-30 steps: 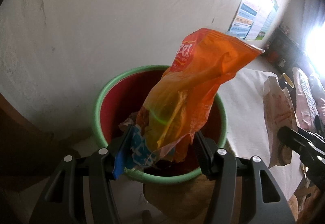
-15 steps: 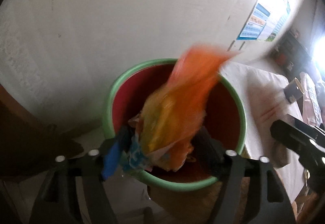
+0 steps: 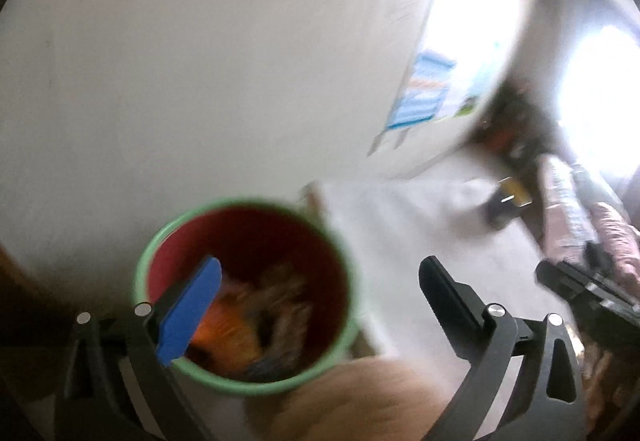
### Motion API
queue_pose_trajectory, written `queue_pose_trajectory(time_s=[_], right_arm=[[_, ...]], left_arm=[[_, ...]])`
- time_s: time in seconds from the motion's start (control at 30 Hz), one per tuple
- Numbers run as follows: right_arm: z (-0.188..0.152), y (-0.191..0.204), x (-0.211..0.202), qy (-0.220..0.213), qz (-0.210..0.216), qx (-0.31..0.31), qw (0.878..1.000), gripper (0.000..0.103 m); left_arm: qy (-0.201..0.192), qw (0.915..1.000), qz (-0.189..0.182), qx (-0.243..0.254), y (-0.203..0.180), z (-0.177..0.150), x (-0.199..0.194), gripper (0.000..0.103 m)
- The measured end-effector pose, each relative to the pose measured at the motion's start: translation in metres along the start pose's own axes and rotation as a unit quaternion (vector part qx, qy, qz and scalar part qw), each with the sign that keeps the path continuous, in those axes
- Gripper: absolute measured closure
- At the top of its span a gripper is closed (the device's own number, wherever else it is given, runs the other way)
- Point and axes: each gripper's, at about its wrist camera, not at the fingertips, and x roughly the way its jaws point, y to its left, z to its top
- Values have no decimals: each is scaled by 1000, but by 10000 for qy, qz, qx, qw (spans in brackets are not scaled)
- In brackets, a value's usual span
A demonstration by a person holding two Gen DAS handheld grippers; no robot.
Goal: Collect trash
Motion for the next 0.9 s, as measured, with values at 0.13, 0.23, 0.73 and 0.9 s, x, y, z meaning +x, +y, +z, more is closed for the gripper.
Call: queue_pose_trajectory(time_s=[0.13,0.23,0.73,0.9], right_arm=[[-1,-48,-39,-346,-689,314,9965,27],[-3,-77,-64,-600,-1020,560,9914,24],[-23,-129,-110,-1176,-1350,1086,9778,13],[-25,-132,-113,-1206,-1324,1134,9773,13]], left_arm=[[-504,9963,-627,288,-53,13,-21,8],[-1028,9900,-798,537,-91,20,-39,8],[-1755,9785,-372,1015,-171,34,-75,8],[-1453,9841,-323,969,-171,34,-69,8]])
